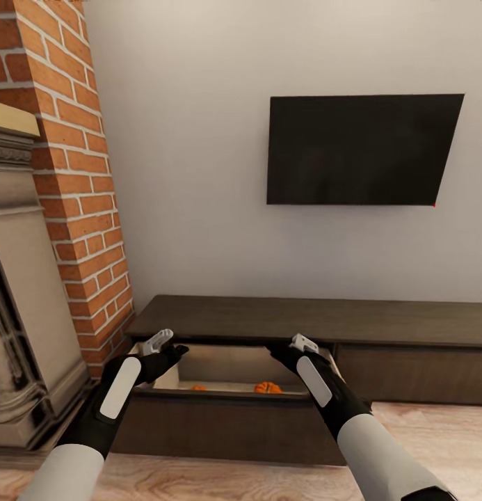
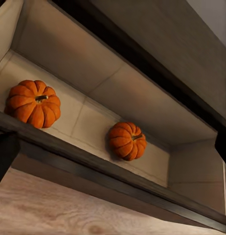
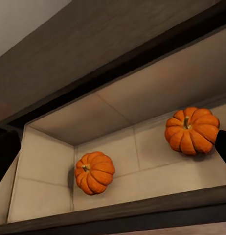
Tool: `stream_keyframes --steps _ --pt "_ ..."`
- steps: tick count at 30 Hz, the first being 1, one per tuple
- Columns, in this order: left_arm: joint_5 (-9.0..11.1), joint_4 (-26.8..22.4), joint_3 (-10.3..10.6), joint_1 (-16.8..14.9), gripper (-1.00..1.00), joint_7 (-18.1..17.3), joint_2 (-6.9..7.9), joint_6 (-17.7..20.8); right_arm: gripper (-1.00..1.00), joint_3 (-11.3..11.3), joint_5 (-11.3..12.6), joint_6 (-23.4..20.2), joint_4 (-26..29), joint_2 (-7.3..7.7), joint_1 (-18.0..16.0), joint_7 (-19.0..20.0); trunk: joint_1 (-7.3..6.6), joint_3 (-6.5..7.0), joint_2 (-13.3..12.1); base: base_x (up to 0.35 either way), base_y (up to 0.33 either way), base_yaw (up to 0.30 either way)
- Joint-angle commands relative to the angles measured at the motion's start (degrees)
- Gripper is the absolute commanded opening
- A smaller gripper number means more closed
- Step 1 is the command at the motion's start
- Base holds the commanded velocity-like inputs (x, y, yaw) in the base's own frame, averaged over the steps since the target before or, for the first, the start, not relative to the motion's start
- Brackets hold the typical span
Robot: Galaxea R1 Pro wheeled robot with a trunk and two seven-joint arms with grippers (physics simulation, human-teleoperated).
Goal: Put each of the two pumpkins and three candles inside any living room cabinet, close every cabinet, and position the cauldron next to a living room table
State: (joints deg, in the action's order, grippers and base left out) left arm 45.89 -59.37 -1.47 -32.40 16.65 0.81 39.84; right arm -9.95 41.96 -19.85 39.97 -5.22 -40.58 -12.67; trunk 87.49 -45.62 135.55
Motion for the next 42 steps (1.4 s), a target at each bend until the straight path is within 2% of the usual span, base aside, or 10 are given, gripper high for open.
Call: stream_keyframes --steps 1,18,29,39,42 --pt "0.60 -0.08 -0.02 -0.03 1.00 0.49 0.03 0.20 1.00 -0.18 0.58 -0.08 0.11 0.04 -0.03 -0.53 -0.24 0.09 -0.38 -0.061 0.000 0.000" --pt "0.61 -0.05 -0.02 -0.03 1.00 0.49 -0.02 0.22 1.00 -0.16 0.66 -0.10 -0.05 0.05 -0.03 -0.05 -3.97 2.07 -7.20 -0.280 0.080 0.000" --pt "0.61 -0.05 0.05 -0.03 1.00 0.49 -0.17 0.20 1.00 -0.08 0.67 -0.10 -0.15 0.04 -0.03 -0.07 -3.97 1.29 -7.20 -0.076 0.007 0.000" --pt "0.55 -0.05 0.15 -0.03 1.00 0.49 -0.18 0.17 1.00 -0.07 0.76 -0.10 -0.16 0.12 -0.03 -0.07 -6.17 2.38 -11.21 -0.266 0.000 -0.011" --pt "0.53 -0.05 0.09 -0.03 1.00 0.49 -0.12 0.17 1.00 -0.07 0.76 -0.10 -0.03 0.12 -0.03 -0.07 -6.17 2.16 -11.21 -0.310 0.000 -0.131"
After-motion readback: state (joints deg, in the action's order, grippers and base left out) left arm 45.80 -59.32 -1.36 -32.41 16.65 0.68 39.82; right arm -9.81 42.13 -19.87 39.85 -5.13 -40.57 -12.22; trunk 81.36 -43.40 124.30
